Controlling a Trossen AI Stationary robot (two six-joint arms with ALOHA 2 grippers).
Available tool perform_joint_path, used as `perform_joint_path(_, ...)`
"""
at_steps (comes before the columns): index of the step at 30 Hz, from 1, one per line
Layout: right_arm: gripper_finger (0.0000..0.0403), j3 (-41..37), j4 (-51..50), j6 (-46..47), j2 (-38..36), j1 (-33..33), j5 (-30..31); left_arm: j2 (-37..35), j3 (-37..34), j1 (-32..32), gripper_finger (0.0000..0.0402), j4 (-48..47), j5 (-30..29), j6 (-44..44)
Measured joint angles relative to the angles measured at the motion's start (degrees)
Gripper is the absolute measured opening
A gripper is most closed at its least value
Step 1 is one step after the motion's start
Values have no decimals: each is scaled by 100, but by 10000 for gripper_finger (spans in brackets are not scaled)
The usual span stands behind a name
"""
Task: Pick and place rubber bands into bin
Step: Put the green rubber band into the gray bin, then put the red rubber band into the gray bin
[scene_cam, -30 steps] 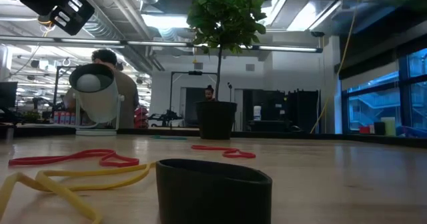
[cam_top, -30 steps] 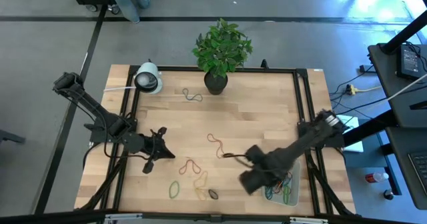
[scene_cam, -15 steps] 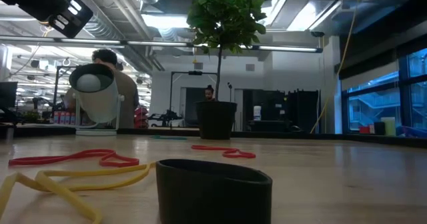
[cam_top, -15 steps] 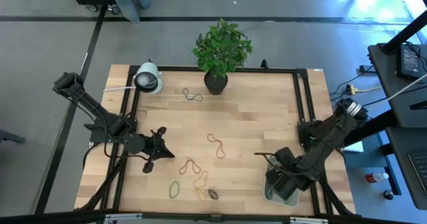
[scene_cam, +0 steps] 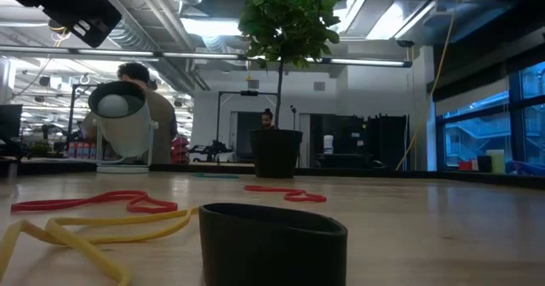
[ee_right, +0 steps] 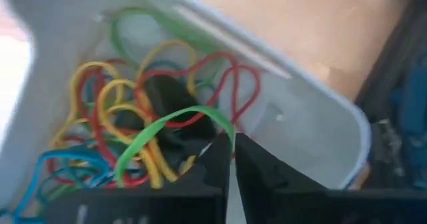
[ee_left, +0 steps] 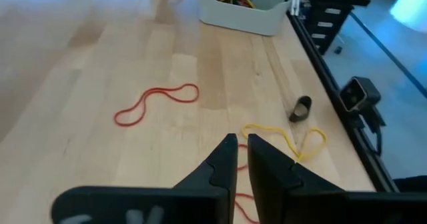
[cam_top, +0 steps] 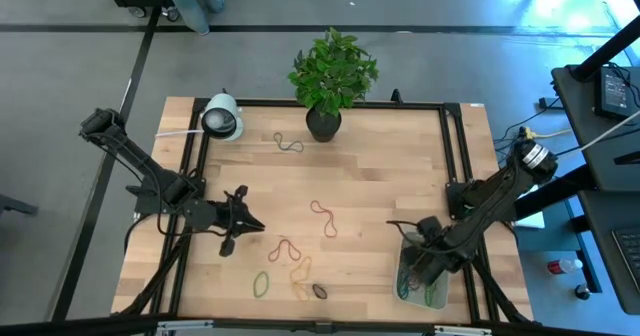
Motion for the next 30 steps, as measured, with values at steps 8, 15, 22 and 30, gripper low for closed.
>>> perform_joint_path(8,93,-28,-32,-575,-148,1,-271,0,0,2,73,-17,-495,-4)
perform_joint_path(15,139,-28,-13,-1391,-519,4,-337,0,0,2,101,-17,-739,-119)
perform_joint_path(22,146,-28,-35,-2132,-1279,14,-284,0,0,2,110,-13,-741,-313)
perform_joint_path(30,129,-28,-456,-2649,-1679,70,259,0,0,2,109,-9,-1073,-619)
